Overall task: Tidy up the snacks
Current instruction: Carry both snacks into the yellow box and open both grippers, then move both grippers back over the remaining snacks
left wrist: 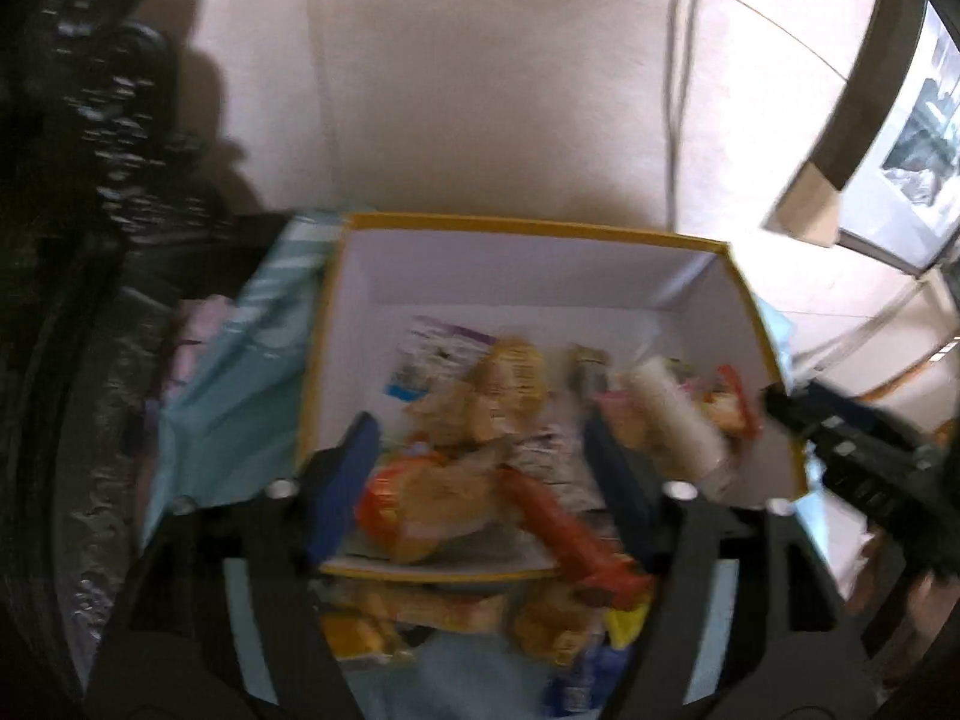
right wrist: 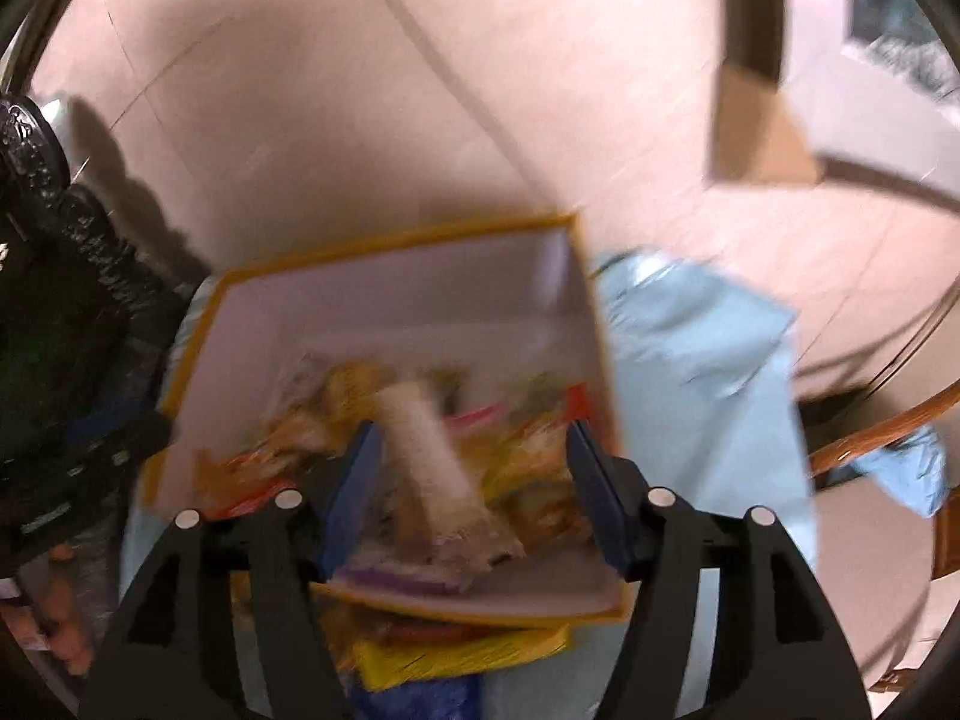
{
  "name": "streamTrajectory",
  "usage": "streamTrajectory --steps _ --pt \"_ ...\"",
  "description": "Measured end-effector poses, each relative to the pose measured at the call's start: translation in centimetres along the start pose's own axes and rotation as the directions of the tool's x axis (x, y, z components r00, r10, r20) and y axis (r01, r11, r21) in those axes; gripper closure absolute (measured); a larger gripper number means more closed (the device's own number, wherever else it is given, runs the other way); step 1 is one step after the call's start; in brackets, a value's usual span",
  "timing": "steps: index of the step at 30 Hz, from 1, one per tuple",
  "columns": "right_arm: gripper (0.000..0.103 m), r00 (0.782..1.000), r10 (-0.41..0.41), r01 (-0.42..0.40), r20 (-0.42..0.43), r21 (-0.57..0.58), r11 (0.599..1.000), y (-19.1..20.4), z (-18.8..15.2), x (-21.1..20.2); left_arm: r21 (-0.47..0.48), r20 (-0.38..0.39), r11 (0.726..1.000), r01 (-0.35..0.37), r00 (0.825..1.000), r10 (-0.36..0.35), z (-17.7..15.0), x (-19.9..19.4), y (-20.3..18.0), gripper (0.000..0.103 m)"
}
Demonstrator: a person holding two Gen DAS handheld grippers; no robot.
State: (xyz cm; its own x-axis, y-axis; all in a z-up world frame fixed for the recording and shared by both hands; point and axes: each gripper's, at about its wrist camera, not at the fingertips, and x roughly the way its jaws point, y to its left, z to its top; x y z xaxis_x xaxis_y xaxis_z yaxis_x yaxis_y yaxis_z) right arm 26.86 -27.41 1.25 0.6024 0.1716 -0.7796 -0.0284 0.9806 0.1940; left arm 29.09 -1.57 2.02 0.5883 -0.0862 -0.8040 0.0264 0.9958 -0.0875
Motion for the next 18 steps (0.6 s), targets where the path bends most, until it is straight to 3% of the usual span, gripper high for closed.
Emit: streamTrajectory --steps 9,18 --pt "0.038 0.995 0.099 -0.099 0.002 0.059 0.993 -1.9 -3.7 -3.0 -0.082 -0.038 0.996 -0.032 0.999 0.029 -4.6 -1.8 4.5 0.029" --pt "0.038 0.992 0.107 -0.099 -0.067 0.115 0.988 -3.5 -8.6 -4.5 -0.129 -0.148 0.99 -0.059 0.988 0.039 -10.5 -1.0 6.8 0.025"
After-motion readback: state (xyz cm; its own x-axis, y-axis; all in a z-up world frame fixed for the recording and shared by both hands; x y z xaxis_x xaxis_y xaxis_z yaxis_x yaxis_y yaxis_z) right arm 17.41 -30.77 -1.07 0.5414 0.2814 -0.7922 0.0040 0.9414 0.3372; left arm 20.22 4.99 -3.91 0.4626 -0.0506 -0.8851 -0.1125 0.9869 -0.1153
